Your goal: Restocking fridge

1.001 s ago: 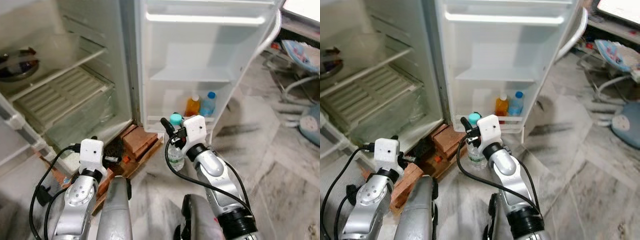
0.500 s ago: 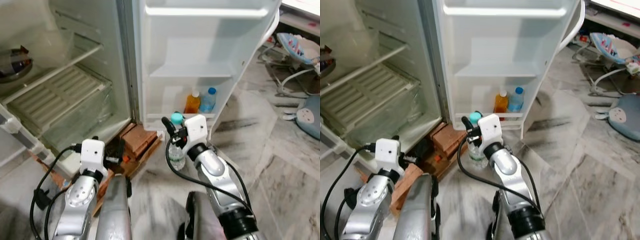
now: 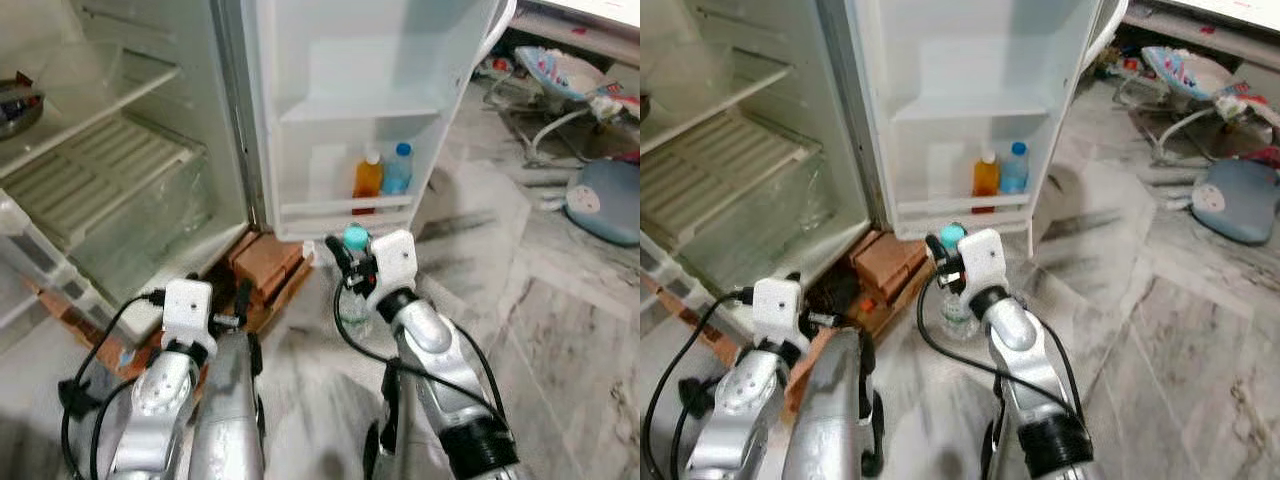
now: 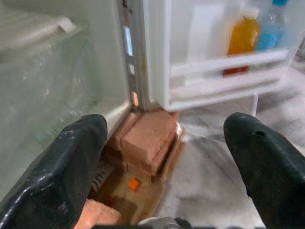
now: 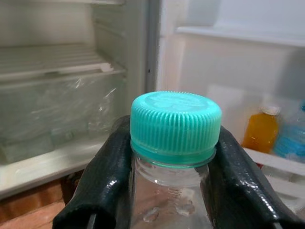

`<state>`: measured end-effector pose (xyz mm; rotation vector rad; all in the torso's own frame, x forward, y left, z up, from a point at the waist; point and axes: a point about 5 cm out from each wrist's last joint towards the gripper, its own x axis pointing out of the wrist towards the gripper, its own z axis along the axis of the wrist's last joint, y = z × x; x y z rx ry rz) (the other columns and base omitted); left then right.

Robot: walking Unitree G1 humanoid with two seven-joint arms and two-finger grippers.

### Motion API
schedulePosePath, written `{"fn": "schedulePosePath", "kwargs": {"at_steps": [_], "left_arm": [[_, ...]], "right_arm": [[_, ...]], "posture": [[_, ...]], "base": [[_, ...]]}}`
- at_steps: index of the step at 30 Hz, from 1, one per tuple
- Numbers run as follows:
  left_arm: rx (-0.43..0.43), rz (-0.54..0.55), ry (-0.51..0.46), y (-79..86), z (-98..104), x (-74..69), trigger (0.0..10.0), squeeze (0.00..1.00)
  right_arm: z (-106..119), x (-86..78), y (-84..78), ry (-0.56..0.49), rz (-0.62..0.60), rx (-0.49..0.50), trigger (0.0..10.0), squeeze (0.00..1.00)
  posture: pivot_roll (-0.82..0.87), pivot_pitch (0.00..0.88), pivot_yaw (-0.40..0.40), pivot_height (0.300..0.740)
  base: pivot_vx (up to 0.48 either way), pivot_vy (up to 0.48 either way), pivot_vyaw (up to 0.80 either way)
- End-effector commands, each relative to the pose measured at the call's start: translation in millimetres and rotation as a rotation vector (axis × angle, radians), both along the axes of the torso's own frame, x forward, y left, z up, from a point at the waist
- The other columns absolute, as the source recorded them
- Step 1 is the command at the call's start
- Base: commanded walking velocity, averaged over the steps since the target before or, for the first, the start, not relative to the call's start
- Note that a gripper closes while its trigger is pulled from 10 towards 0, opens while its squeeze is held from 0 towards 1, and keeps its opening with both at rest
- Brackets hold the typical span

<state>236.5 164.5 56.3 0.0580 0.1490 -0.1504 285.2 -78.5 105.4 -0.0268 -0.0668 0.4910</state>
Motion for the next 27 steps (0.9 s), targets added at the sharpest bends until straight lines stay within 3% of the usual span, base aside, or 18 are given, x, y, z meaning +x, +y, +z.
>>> {"fn": "schedulePosePath", "kwargs": {"at_steps": [1,27], "left_arm": [[0.006,-0.023,-0.023,-1.6,5.6,3.9,10.0,0.00],[0.010,-0.030,-0.019,-2.4,5.1,2.3,10.0,0.00]], "right_arm": [[2.3,0.5,-3.1,-0.013,-0.016,0.009,10.0,0.00],[3.5,-2.6,-1.6,-0.033,0.004,-0.009,10.0,0.00]], "posture": [[0.11,0.108,-0.015,0.552],[0.11,0.114,-0.013,0.552]], "base": [[0.319,0.000,0.00],[0.396,0.000,0.00]]}}
